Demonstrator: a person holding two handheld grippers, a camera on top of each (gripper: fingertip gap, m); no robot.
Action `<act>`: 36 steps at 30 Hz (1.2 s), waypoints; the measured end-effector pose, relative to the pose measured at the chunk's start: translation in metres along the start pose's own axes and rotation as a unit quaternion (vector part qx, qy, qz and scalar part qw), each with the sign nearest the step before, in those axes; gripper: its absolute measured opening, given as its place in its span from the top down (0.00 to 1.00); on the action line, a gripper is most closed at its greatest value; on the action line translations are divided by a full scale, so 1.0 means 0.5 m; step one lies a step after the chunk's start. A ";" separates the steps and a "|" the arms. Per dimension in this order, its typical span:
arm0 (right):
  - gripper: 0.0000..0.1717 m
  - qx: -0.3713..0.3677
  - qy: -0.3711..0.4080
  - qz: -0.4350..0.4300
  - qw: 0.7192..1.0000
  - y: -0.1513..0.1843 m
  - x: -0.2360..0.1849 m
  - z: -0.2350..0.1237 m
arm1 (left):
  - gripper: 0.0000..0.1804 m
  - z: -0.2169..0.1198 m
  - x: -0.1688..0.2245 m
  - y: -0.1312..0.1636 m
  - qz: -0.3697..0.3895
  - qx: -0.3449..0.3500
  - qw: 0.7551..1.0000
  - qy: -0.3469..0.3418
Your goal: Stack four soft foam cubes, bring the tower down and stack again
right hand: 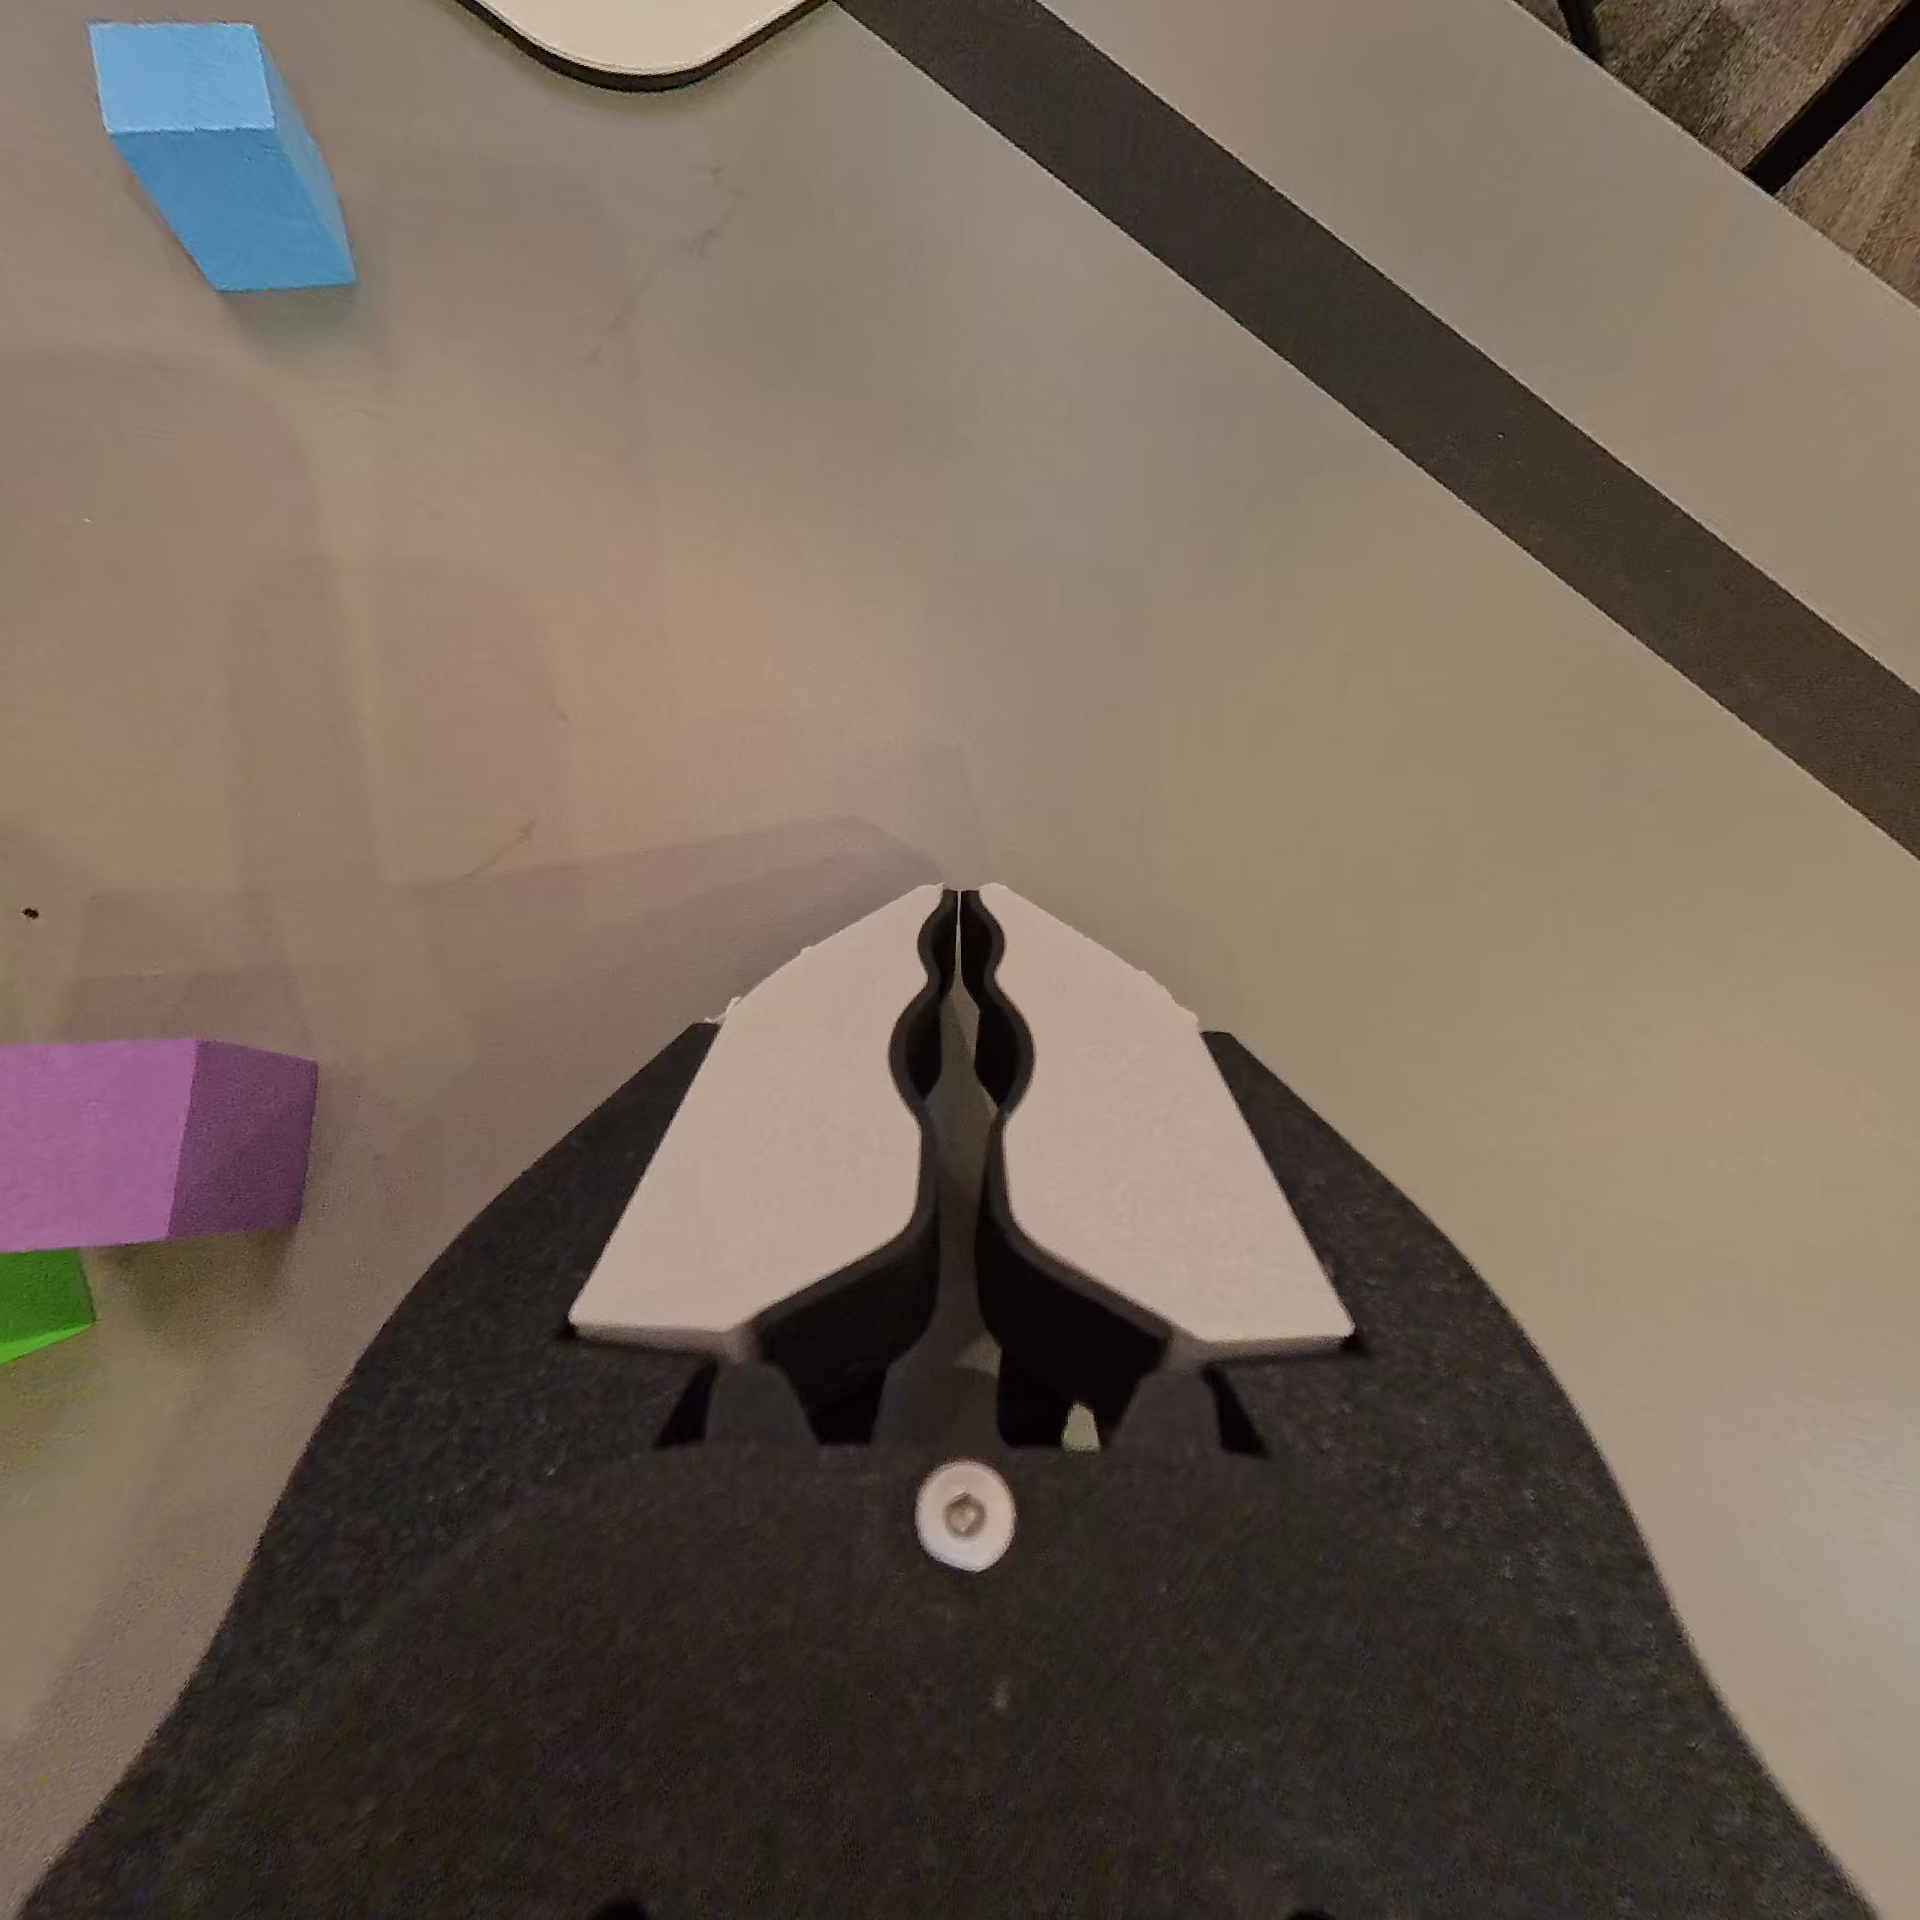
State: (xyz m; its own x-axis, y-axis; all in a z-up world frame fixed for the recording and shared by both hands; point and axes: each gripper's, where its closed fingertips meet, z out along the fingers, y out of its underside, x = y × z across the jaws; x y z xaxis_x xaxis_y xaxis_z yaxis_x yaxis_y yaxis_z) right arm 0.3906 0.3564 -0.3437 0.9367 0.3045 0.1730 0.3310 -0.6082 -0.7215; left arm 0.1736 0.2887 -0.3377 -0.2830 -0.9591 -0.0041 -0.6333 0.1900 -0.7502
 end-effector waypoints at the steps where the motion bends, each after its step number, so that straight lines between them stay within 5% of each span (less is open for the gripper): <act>1: 1.00 0.000 0.000 0.000 1.000 0.000 0.000 0.000 | 0.85 -0.003 -0.002 0.002 -0.002 0.000 1.000 -0.006; 14: 1.00 0.001 -0.004 -0.005 1.000 -0.003 -0.006 0.002 | 0.85 -0.192 -0.109 0.111 -0.082 0.008 0.985 -0.150; 22: 1.00 0.001 -0.004 -0.005 1.000 -0.003 -0.006 0.002 | 0.84 -0.164 -0.109 0.155 -0.106 -0.012 0.987 -0.123; 25: 1.00 0.001 -0.005 -0.004 1.000 -0.003 -0.006 0.002 | 0.76 -0.160 -0.108 0.160 -0.100 -0.024 0.987 -0.125; 36: 1.00 0.001 -0.004 -0.005 1.000 -0.003 -0.006 0.002 | 0.66 -0.206 -0.101 0.158 -0.125 0.036 0.982 -0.133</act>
State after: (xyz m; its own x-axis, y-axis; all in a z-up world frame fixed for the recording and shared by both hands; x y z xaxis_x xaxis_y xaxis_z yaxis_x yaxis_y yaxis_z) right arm 0.3872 0.3573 -0.3438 0.9324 0.3168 0.1739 0.3396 -0.6033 -0.7216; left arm 0.0635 0.3738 -0.3286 0.0800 -0.9966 0.0205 -0.6041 -0.0648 -0.7943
